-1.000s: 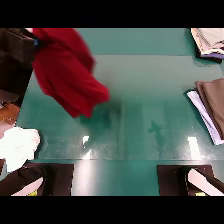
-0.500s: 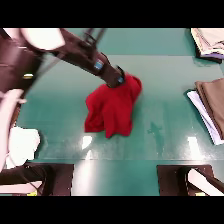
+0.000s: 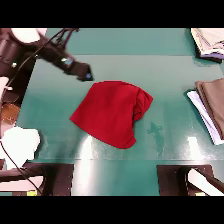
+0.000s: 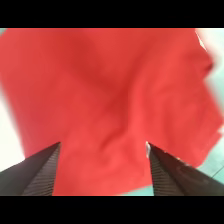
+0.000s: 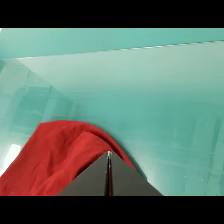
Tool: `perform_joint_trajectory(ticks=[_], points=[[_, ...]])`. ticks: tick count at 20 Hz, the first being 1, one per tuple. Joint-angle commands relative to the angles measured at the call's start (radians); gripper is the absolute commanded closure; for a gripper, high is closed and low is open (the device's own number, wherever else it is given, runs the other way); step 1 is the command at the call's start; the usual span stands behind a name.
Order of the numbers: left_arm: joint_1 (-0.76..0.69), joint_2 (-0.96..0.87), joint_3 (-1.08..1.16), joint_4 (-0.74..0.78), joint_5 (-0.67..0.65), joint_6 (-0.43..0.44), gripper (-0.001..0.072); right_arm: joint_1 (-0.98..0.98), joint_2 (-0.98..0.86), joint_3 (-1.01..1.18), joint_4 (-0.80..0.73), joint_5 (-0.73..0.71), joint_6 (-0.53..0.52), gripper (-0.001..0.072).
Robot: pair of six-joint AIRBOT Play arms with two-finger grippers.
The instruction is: Fold the shirts.
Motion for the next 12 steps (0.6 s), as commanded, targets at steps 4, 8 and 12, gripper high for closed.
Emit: perform_joint_trajectory(ticks=[4, 8, 12], points=[[0.308, 0.079, -0.525, -0.030, 0.093, 0.074, 0.0101, 0.001, 0.000, 0.001, 0.000, 0.001, 0.000, 0.0694], [0.376, 0.076, -0.734, -0.128, 0.241, 0.192, 0.0102, 0.001, 0.000, 0.001, 0.000, 0.000, 0.000, 0.0693], [0.312, 0.055, -0.793, -0.174, 0.309, 0.257, 0.0102, 0.001, 0.000, 0.001, 0.000, 0.000, 0.000, 0.0693]])
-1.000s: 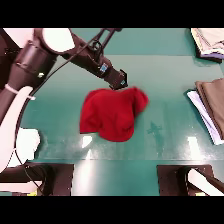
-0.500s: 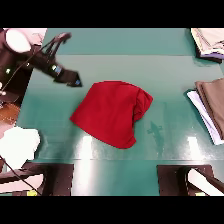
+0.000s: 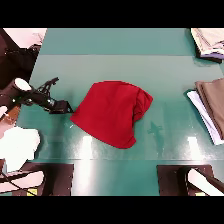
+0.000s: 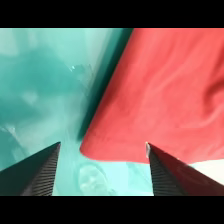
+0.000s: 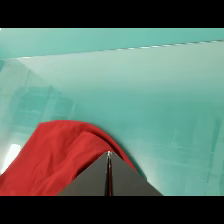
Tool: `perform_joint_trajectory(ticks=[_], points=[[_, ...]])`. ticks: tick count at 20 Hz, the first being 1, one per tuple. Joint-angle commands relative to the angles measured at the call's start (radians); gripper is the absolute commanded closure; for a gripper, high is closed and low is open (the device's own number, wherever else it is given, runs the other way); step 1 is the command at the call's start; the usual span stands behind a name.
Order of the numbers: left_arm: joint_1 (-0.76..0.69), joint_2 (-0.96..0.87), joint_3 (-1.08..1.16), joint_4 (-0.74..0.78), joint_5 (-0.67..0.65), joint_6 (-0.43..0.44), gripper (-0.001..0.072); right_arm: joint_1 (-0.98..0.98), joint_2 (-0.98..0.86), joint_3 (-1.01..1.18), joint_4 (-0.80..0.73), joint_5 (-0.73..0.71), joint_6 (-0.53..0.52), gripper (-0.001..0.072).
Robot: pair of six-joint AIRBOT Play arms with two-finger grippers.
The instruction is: Fold the shirts.
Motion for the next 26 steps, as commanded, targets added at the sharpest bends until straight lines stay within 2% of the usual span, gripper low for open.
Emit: perform_joint_trajectory(ticks=[1, 5, 7, 8, 14, 15, 16, 17, 21, 26], points=[[-0.042, -0.023, -0.064, -0.042, 0.087, 0.058, 0.0102, 0.001, 0.000, 0.001, 0.000, 0.000, 0.000, 0.0693], [-0.102, -0.045, -0.061, -0.049, 0.158, -0.003, 0.0122, 0.001, 0.000, 0.001, 0.001, 0.001, 0.000, 0.0693], [-0.100, -0.043, -0.040, -0.083, 0.160, -0.020, 0.0590, 0.001, -0.004, 0.001, 0.002, 0.001, 0.000, 0.0693], [-0.099, -0.041, -0.011, -0.089, 0.145, -0.021, 0.0682, 0.004, -0.014, 0.001, 0.003, 0.004, 0.000, 0.0693], [-0.099, 0.008, 0.300, -0.078, -0.002, -0.019, 0.0681, 0.167, -0.224, 0.001, -0.007, 0.071, 0.000, 0.0689], [-0.099, 0.021, 0.346, -0.078, -0.011, -0.019, 0.0681, 0.200, -0.278, 0.001, -0.007, 0.063, -0.001, 0.0633], [-0.099, 0.030, 0.380, -0.078, -0.015, -0.019, 0.0681, 0.233, -0.340, 0.001, -0.008, 0.044, -0.001, 0.0392], [-0.099, 0.037, 0.408, -0.078, -0.019, -0.019, 0.0681, 0.258, -0.401, 0.001, -0.007, 0.024, -0.001, 0.0252], [-0.099, 0.041, 0.435, -0.077, -0.059, -0.019, 0.0681, 0.297, -0.638, 0.001, -0.009, -0.049, 0.000, 0.0263], [-0.099, 0.041, 0.435, -0.077, -0.053, -0.020, 0.0681, 0.323, -0.808, 0.001, -0.008, -0.024, -0.001, 0.0264]])
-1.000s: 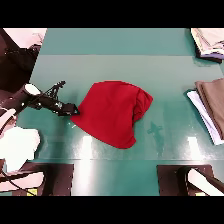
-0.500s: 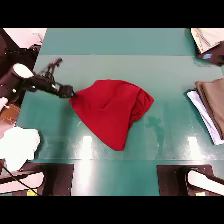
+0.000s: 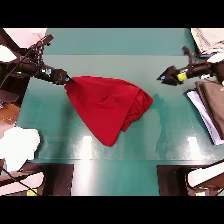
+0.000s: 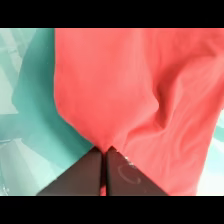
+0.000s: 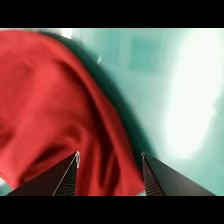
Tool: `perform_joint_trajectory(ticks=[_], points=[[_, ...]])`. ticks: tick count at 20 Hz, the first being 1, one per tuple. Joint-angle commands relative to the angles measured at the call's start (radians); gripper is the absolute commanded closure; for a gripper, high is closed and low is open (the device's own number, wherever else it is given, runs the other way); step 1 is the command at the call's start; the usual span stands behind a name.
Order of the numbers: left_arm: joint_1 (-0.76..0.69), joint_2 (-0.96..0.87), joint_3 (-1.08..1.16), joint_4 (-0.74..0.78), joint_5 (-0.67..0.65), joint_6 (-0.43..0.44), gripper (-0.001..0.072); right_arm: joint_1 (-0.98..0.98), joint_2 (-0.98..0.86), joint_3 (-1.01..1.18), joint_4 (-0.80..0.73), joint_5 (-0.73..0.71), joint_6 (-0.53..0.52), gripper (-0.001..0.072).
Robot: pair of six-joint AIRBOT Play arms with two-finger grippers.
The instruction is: Fold the shirts.
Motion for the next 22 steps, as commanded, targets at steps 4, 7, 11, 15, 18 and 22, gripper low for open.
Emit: perform_joint_trajectory(ticks=[4, 7, 11, 15, 18, 22], points=[[0.000, 0.002, 0.008, -0.001, 0.012, 0.001, 0.0681, 0.098, -0.143, 0.002, 0.000, 0.002, -0.034, 0.0263], [0.000, 0.002, 0.008, -0.001, 0.011, 0.001, 0.0681, 0.142, -0.144, 0.002, -0.052, -0.018, -0.034, 0.0298], [0.000, 0.002, 0.008, -0.001, 0.006, 0.001, 0.0681, 0.154, -0.143, 0.002, -0.059, -0.012, -0.041, 0.0521], [0.000, 0.012, 0.011, 0.001, 0.007, 0.001, 0.0682, 0.140, -0.073, 0.002, -0.061, -0.064, -0.060, 0.0696], [0.000, 0.073, 0.088, 0.082, 0.039, 0.001, 0.0682, 0.076, 0.097, 0.012, -0.079, -0.140, -0.060, 0.0696], [0.000, 0.174, 0.325, 0.093, 0.030, 0.001, 0.0682, -0.038, 0.313, 0.173, -0.078, -0.121, -0.060, 0.0696]])
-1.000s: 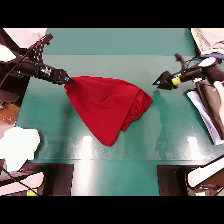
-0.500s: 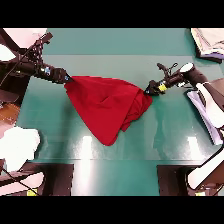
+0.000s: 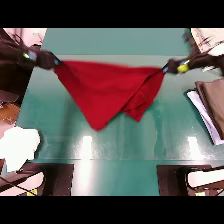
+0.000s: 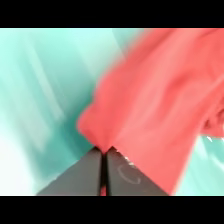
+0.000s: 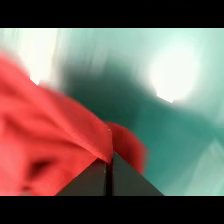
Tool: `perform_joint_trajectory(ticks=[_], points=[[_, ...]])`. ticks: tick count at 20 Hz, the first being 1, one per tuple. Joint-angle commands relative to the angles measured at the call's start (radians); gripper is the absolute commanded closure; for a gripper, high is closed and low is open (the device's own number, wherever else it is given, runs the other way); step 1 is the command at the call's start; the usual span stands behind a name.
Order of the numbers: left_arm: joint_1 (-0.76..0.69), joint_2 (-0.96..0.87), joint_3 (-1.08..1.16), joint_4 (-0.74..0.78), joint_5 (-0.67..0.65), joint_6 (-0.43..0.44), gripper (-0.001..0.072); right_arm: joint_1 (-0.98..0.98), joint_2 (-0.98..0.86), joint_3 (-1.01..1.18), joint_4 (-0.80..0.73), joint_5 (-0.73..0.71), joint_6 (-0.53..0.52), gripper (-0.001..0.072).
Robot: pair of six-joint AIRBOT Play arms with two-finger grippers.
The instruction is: Fold the shirts.
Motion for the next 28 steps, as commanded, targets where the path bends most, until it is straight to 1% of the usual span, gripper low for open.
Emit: perform_joint_trajectory(ticks=[1, 3, 7, 10, 12, 14, 16, 18, 19, 21, 22, 25, 28], points=[[-0.001, 0.085, 0.201, 0.018, 0.007, 0.000, 0.0682, -0.086, 0.179, 0.145, -0.003, -0.008, -0.001, 0.0696], [-0.001, 0.131, 0.315, 0.016, 0.006, 0.000, 0.0682, -0.108, 0.258, 0.234, -0.004, -0.005, -0.001, 0.0696], [-0.001, 0.204, 0.473, -0.009, -0.002, 0.000, 0.0682, -0.118, 0.398, 0.351, -0.004, -0.003, -0.001, 0.0696], [-0.001, 0.254, 0.533, -0.072, 0.010, 0.000, 0.0682, -0.118, 0.507, 0.365, -0.004, 0.001, -0.001, 0.0696], [-0.001, 0.286, 0.534, -0.102, 0.041, 0.000, 0.0682, -0.118, 0.563, 0.365, -0.004, 0.045, 0.000, 0.0696], [-0.001, 0.313, 0.534, -0.109, 0.058, 0.000, 0.0682, -0.118, 0.599, 0.365, -0.004, 0.106, 0.037, 0.0696], [-0.001, 0.317, 0.534, -0.101, 0.049, -0.001, 0.0682, -0.118, 0.608, 0.359, -0.003, 0.196, 0.116, 0.0696], [-0.001, 0.297, 0.500, -0.043, 0.021, -0.030, 0.0682, -0.115, 0.608, 0.278, -0.002, 0.280, 0.195, 0.0696], [-0.001, 0.278, 0.469, 0.000, -0.002, -0.046, 0.0682, -0.109, 0.608, 0.212, -0.003, 0.309, 0.210, 0.0696], [-0.001, 0.222, 0.388, 0.082, -0.072, -0.062, 0.0682, -0.082, 0.608, 0.028, -0.004, 0.304, 0.211, 0.0696], [-0.001, 0.181, 0.338, 0.098, -0.101, -0.076, 0.0682, -0.074, 0.607, -0.073, -0.004, 0.284, 0.209, 0.0696], [-0.001, 0.039, 0.192, 0.092, -0.132, -0.079, 0.0681, -0.064, 0.541, -0.351, -0.005, 0.188, 0.199, 0.0696], [-0.001, -0.135, 0.071, 0.085, -0.124, -0.078, 0.0681, -0.064, 0.409, -0.500, -0.001, 0.014, 0.101, 0.0696]])
